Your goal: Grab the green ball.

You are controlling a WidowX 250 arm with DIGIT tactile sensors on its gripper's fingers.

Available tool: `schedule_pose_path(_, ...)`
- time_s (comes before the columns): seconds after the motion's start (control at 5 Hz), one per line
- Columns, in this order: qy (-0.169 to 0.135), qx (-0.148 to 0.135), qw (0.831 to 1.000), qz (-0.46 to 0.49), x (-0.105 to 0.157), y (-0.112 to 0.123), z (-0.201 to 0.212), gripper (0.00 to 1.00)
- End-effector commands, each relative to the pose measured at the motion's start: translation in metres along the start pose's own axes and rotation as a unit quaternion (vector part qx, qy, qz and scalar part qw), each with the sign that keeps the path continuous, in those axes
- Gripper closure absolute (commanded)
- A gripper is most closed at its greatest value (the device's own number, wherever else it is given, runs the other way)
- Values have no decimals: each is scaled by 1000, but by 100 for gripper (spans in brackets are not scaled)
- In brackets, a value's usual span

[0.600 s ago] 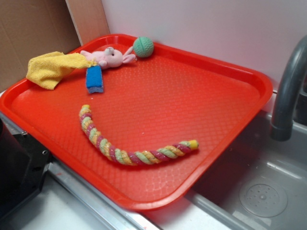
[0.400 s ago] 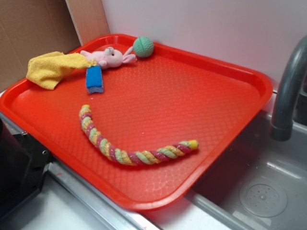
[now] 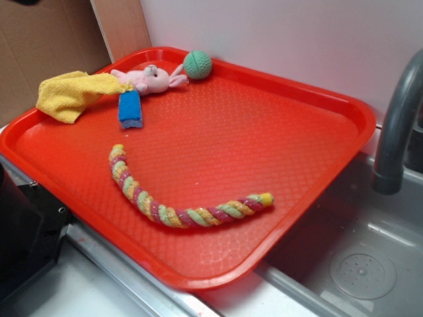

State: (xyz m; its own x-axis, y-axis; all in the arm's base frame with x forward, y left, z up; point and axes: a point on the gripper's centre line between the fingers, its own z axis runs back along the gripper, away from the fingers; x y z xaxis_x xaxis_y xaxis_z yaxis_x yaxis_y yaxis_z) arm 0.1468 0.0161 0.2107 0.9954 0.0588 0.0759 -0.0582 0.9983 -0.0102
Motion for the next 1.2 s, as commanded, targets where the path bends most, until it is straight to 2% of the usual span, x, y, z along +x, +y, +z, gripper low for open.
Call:
schedule_pose_path(0.0, -68, -17, 997, -30, 70, 47, -48, 0)
schedule_pose_path(0.8, -68, -17, 997, -30, 70, 47, -48, 0)
schedule_pose_path(1.0, -87, -20, 996, -30, 111, 61, -79, 0)
